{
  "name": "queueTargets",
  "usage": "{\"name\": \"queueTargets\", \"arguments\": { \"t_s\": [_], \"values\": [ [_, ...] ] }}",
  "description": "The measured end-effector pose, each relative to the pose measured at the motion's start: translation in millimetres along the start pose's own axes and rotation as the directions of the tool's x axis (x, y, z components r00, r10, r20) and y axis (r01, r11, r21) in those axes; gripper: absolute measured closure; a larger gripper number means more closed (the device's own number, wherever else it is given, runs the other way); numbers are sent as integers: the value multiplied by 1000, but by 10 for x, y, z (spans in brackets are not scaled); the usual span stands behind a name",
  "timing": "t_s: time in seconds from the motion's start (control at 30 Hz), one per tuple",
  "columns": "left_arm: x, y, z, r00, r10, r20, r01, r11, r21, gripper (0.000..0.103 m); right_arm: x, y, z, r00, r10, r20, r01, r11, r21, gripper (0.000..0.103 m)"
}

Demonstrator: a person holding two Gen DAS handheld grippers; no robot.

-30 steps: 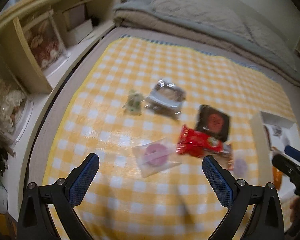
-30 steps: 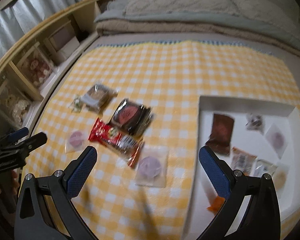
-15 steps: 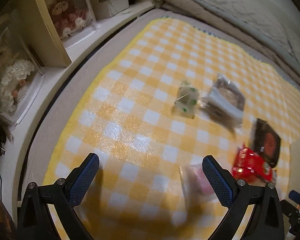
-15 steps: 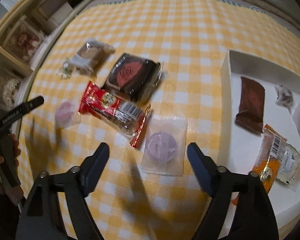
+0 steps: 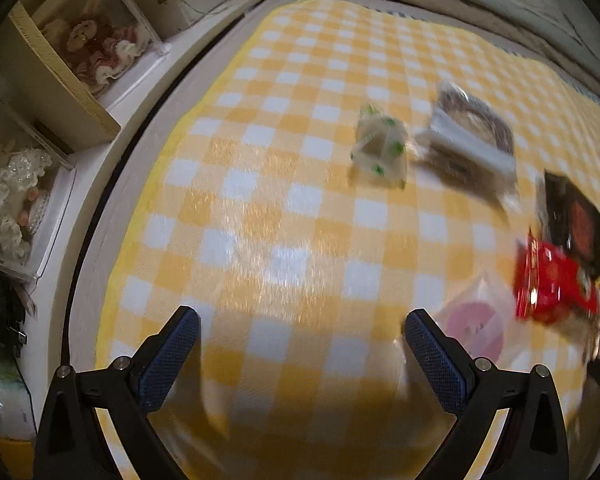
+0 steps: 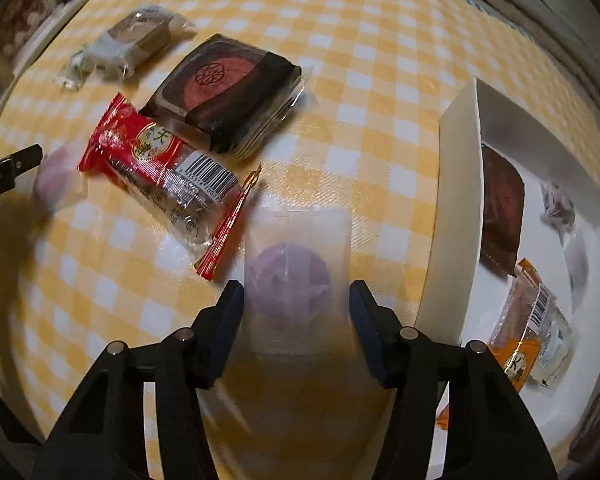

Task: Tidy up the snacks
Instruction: 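Grasp the pink cookie packet with the left tool while the right tool grasps the purple cookie packet, then lift both cookie packets and carry them over the white tray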

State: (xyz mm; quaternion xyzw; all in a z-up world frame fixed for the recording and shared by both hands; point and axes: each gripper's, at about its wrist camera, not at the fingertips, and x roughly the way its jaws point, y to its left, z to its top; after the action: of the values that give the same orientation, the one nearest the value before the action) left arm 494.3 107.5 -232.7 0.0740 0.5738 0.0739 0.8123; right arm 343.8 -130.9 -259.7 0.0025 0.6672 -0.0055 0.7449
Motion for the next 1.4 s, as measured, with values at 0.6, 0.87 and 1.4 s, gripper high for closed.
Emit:
{"name": "queueTargets", "arguments": {
  "t_s": [0.6, 0.87, 1.4],
  "values": [
    [-328, -394, -343, 947, -283, -150, 309, 929, 202, 0, -192, 462, -467, 991, 130, -16, -131, 988, -79, 50],
    [-452, -766, -292, 962, -266, -61, 273, 922, 275, 10, -549, 278, -442, 979, 188, 74, -184, 982, -51, 51],
    [-49, -1002, -191, 981, -163, -103, 185, 949, 257, 53, -997, -104, -262, 950, 189, 248, -175, 982, -76, 51]
  ]
}}
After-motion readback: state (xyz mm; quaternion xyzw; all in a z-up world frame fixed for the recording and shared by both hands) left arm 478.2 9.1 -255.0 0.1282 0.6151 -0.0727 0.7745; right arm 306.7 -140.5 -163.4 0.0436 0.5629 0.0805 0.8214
